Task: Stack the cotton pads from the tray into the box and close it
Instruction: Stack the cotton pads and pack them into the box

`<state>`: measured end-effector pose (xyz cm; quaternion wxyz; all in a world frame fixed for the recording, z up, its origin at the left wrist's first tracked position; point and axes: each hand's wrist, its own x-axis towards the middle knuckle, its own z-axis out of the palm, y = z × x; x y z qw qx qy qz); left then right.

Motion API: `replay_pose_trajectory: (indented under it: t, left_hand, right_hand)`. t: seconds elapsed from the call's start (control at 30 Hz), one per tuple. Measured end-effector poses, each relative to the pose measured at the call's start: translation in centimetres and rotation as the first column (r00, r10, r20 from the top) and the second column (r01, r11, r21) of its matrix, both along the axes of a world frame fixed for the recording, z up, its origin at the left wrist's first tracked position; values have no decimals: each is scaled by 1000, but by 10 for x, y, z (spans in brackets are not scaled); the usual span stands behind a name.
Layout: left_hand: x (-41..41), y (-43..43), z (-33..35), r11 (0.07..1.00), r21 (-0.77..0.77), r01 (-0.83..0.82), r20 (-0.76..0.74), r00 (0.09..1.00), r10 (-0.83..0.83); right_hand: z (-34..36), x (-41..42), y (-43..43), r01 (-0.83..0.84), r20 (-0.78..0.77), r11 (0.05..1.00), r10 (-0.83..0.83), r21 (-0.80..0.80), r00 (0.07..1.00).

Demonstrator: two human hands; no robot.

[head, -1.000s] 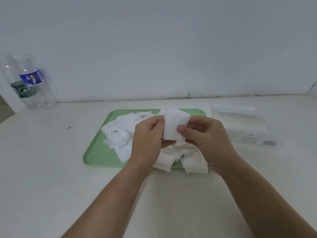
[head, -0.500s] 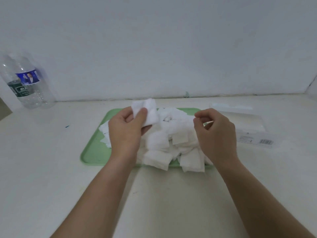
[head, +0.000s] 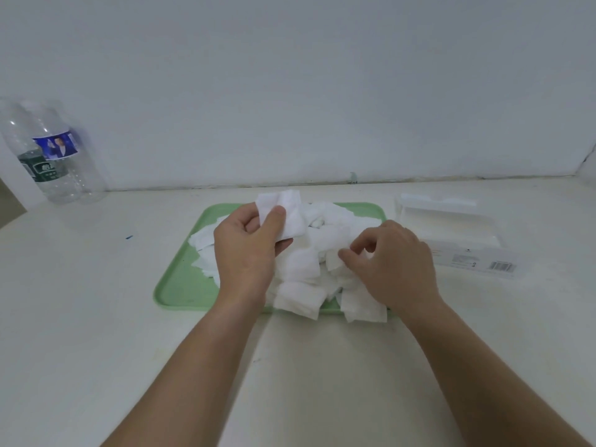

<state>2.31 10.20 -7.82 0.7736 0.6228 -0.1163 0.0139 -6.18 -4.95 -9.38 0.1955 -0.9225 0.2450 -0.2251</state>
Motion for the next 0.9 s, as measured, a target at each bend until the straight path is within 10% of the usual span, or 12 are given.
replay_pose_trajectory:
  t: [0.23,0.6,0.9]
  left_hand:
    - [-3,-3,-3,996,31,85,-41,996,-84]
    - [-14,-13,-10,967,30,253,-128,960,-248]
    - [-17,-14,-9,957,-56,283,-121,950,-288]
  right_hand:
    - [11,-4,-4,-224,532,775,-166,591,830]
    - [17,-5,0,-574,597,170,-145,801,789]
    - [12,-6,11,-523,542,239,-15,818,841]
